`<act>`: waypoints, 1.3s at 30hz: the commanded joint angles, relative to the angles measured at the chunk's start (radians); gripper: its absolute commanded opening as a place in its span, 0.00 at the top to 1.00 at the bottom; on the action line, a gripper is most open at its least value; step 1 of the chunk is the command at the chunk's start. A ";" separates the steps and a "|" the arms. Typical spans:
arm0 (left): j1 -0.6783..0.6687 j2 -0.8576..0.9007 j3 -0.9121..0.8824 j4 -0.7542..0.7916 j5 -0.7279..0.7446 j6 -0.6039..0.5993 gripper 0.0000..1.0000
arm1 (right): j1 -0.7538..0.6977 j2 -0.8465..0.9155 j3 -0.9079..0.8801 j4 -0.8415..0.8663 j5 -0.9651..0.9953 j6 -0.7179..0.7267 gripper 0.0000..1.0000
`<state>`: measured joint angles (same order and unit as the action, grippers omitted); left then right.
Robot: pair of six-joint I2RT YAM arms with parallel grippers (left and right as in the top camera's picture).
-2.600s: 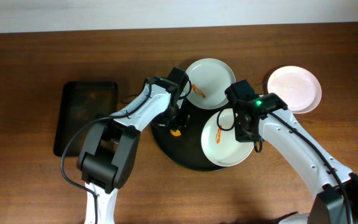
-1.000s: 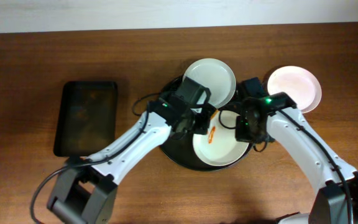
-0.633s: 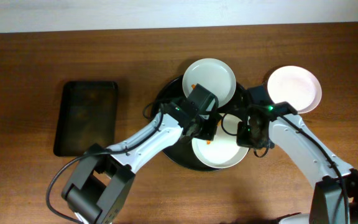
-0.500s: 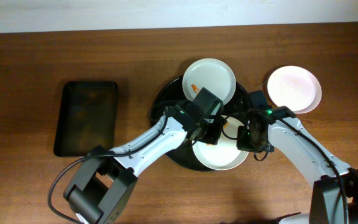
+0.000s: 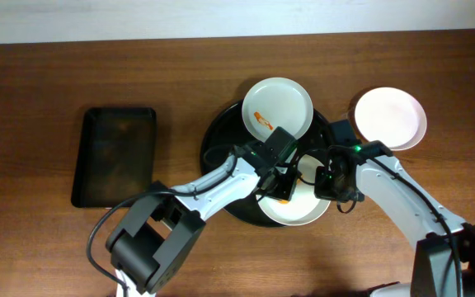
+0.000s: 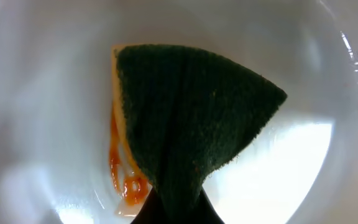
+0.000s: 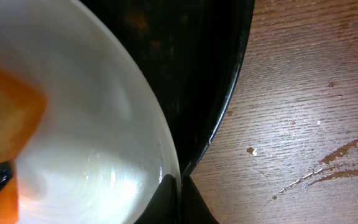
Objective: Clean dirty plates on tray and stack at the side
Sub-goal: 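Scrub the tilted plate with the sponge held in the left gripper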
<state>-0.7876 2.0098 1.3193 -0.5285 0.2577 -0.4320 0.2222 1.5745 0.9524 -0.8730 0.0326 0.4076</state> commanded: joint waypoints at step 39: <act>0.117 -0.150 0.012 0.013 -0.137 -0.028 1.00 | 0.000 -0.012 -0.006 -0.016 0.005 -0.034 0.96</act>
<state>-0.6514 1.8641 1.3483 -0.5152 0.0536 -0.4500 0.2222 1.5738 0.9516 -0.8848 0.0177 0.3851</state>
